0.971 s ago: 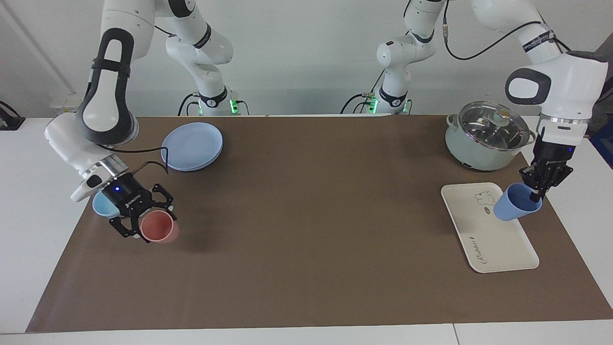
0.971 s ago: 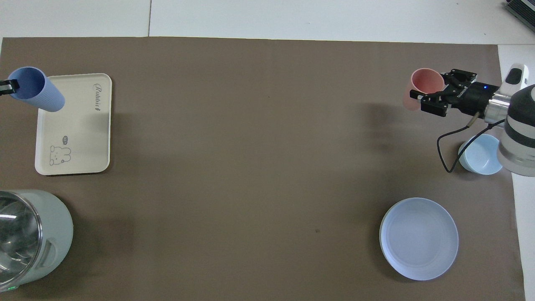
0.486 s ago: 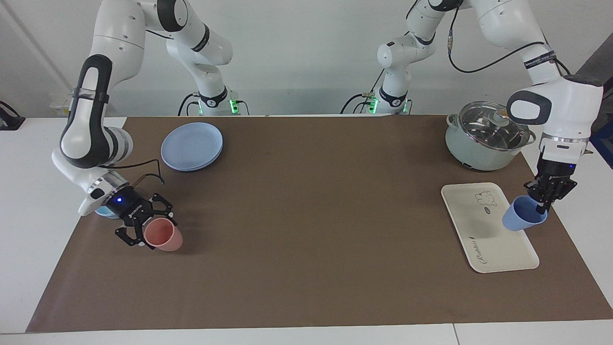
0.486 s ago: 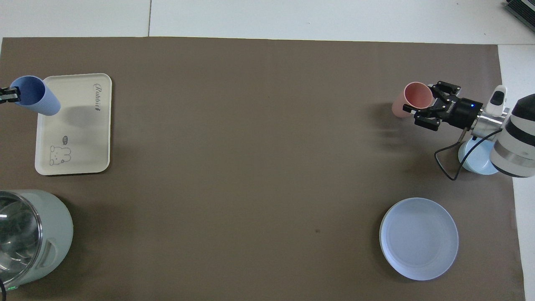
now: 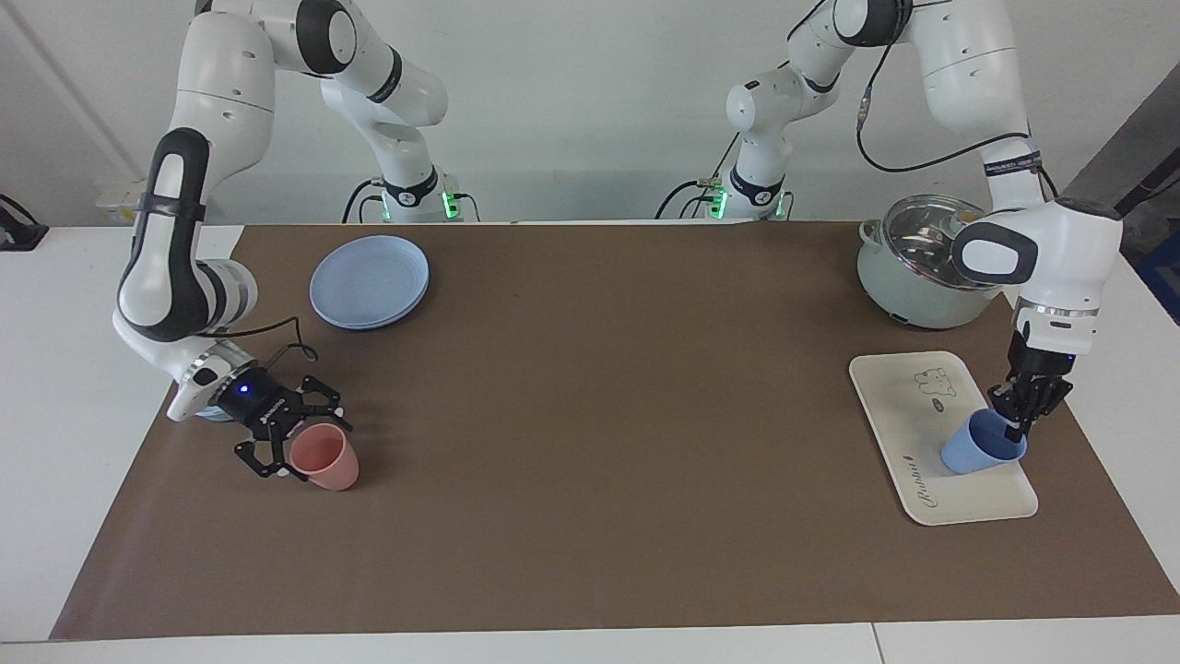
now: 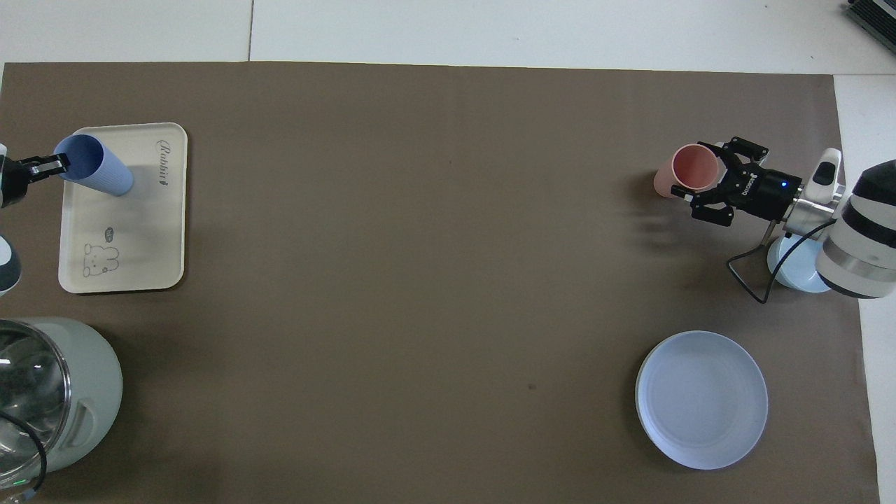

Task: Place cup on tray
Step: 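Lower the blue cup onto the tray while the right gripper releases the pink cup, then open the left gripper off the blue cup while the right gripper withdraws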

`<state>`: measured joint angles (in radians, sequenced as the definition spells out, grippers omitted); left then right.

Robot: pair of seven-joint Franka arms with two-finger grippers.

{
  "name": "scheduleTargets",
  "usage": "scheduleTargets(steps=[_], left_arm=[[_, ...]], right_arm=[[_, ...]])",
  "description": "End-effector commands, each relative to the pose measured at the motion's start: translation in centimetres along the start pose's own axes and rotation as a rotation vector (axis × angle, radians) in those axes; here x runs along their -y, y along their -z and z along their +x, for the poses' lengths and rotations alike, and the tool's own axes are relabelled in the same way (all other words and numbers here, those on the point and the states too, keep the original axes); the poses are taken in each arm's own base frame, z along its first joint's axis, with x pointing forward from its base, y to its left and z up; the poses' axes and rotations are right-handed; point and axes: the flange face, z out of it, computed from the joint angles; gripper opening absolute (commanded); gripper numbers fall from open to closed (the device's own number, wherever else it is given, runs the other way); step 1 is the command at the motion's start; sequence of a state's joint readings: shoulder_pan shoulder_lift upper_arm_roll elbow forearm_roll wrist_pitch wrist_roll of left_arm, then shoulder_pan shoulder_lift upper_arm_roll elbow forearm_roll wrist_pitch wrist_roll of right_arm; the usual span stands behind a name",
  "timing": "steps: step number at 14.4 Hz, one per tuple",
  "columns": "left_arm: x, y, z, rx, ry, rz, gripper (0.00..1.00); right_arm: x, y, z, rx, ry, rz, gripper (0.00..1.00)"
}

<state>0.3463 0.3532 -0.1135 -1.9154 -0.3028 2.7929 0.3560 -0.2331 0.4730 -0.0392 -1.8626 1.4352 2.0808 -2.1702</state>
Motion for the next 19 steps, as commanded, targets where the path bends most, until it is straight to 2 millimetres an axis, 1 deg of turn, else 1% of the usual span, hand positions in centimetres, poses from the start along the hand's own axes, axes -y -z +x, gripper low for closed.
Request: scheduleTargets(steps=[1, 2, 3, 4, 5, 6, 7, 8, 9, 10, 11, 12, 13, 14, 15, 16, 17, 18, 19], left_arm=[[-0.1, 0.0, -0.1, -0.015, 0.015, -0.001, 0.00], [0.0, 0.1, 0.0, -0.017, 0.020, -0.002, 0.26], [0.0, 0.2, 0.1, -0.014, 0.021, -0.004, 0.47], [-0.2, 0.2, 0.4, -0.016, 0.023, -0.007, 0.61], [-0.4, 0.5, 1.0, -0.019, 0.021, -0.012, 0.71], [-1.3, 0.7, 1.6, 0.002, 0.015, -0.032, 0.75], [-1.8, 1.1, 2.4, 0.038, 0.010, -0.058, 0.75], [-2.1, 1.9, 3.4, 0.086, 0.006, -0.088, 0.75], [-2.3, 3.2, 4.6, 0.137, 0.006, -0.121, 0.75], [-2.5, 4.8, 6.1, 0.183, 0.011, -0.146, 0.75], [-2.6, 6.3, 7.1, 0.229, 0.025, -0.168, 0.75], [-2.5, 7.5, 7.7, 0.276, 0.034, -0.179, 0.75], [-3.0, 8.9, 8.2, 0.318, 0.027, -0.179, 0.76], [-4.0, 10.2, 8.4, 0.382, 0.023, -0.169, 0.78], [-4.6, 11.6, 8.9, 0.433, 0.024, -0.144, 0.78], [-5.7, 13.2, 9.3, 0.484, 0.018, -0.119, 0.78], [-8.1, 14.2, 9.4, 0.536, -0.023, -0.095, 0.78], [-10.5, 14.3, 8.7, 0.594, -0.082, -0.050, 0.78], [-13.3, 15.1, 8.2, 0.622, -0.165, 0.018, 0.78]], right_arm=[[0.2, 0.9, 1.2, -0.055, 0.011, -0.004, 1.00], [0.3, 1.2, 2.2, -0.065, 0.007, 0.001, 1.00], [0.3, 1.8, 3.6, -0.072, -0.008, -0.001, 1.00], [0.5, 2.6, 5.0, -0.073, -0.033, -0.004, 1.00], [1.1, 3.6, 7.3, -0.060, -0.059, -0.004, 1.00], [1.5, 4.7, 9.2, -0.023, -0.089, 0.000, 1.00], [1.9, 5.9, 10.8, 0.027, -0.125, 0.006, 1.00], [2.5, 7.6, 13.1, 0.088, -0.158, 0.001, 1.00], [2.8, 9.3, 14.4, 0.168, -0.192, -0.013, 1.00], [2.9, 10.3, 15.4, 0.259, -0.235, -0.033, 1.00], [3.2, 11.1, 16.4, 0.353, -0.261, -0.070, 1.00], [3.3, 11.9, 17.5, 0.459, -0.282, -0.142, 1.00], [4.1, 11.6, 19.1, 0.554, -0.304, -0.206, 1.00], [5.3, 10.5, 20.5, 0.649, -0.330, -0.256, 1.00], [6.1, 9.9, 21.5, 0.709, -0.351, -0.307, 1.00], [7.0, 8.7, 22.2, 0.760, -0.378, -0.354, 1.00], [7.8, 7.5, 22.8, 0.799, -0.409, -0.400, 1.00], [8.9, 6.2, 23.6, 0.830, -0.437, -0.451, 1.00], [10.0, 5.0, 24.2, 0.851, -0.474, -0.499, 1.00]])
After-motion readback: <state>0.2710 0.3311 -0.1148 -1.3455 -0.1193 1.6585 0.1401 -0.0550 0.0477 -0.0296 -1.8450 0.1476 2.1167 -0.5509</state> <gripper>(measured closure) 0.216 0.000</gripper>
